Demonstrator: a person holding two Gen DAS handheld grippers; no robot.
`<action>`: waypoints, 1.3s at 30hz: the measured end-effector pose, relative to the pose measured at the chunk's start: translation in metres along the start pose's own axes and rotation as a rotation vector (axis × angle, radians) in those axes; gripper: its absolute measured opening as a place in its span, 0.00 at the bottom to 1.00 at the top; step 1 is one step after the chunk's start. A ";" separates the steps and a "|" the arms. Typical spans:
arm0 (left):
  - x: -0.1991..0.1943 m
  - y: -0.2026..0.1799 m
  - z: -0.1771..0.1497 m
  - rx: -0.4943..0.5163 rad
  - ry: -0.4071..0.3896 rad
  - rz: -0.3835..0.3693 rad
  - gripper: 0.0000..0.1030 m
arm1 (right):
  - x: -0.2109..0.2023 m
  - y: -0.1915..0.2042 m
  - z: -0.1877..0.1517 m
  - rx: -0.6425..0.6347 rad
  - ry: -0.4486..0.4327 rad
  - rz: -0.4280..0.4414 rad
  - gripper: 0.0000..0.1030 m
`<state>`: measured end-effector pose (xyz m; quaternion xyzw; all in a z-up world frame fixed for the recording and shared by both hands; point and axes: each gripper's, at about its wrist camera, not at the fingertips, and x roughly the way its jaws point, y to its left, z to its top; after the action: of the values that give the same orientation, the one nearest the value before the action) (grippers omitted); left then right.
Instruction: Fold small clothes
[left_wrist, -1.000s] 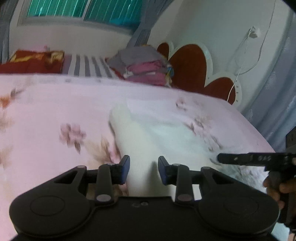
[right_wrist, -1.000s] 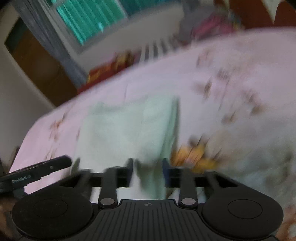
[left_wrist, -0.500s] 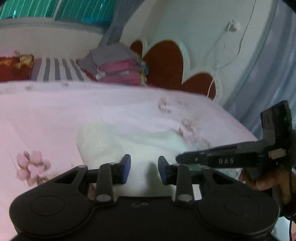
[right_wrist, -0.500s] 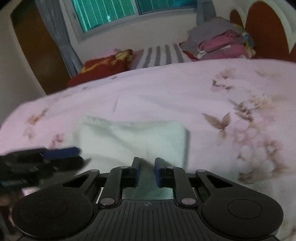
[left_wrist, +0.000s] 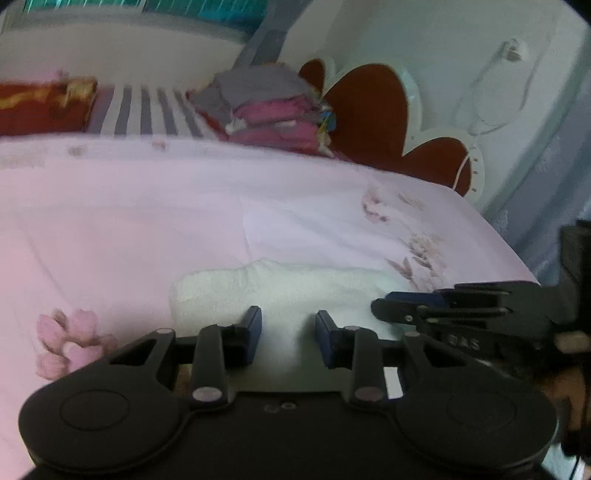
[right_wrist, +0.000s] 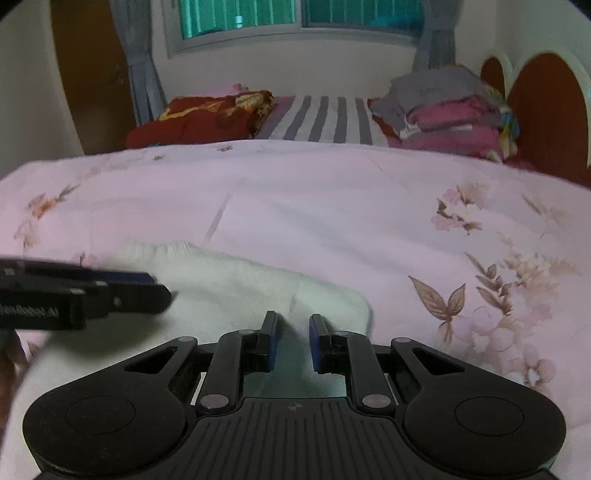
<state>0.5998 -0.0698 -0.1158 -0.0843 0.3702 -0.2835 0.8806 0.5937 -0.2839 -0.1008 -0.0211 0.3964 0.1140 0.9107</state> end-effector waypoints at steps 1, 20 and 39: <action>-0.012 -0.003 -0.003 0.025 -0.028 -0.011 0.31 | 0.000 -0.002 -0.001 0.004 0.004 -0.003 0.18; -0.077 -0.062 -0.053 0.249 -0.069 0.078 0.28 | -0.063 0.030 -0.037 -0.048 0.010 -0.024 0.27; -0.100 -0.080 -0.122 0.207 0.040 0.068 0.34 | -0.109 0.064 -0.100 -0.052 0.041 0.038 0.27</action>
<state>0.4233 -0.0720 -0.1142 0.0252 0.3591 -0.2917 0.8862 0.4358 -0.2557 -0.0864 -0.0394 0.4122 0.1410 0.8993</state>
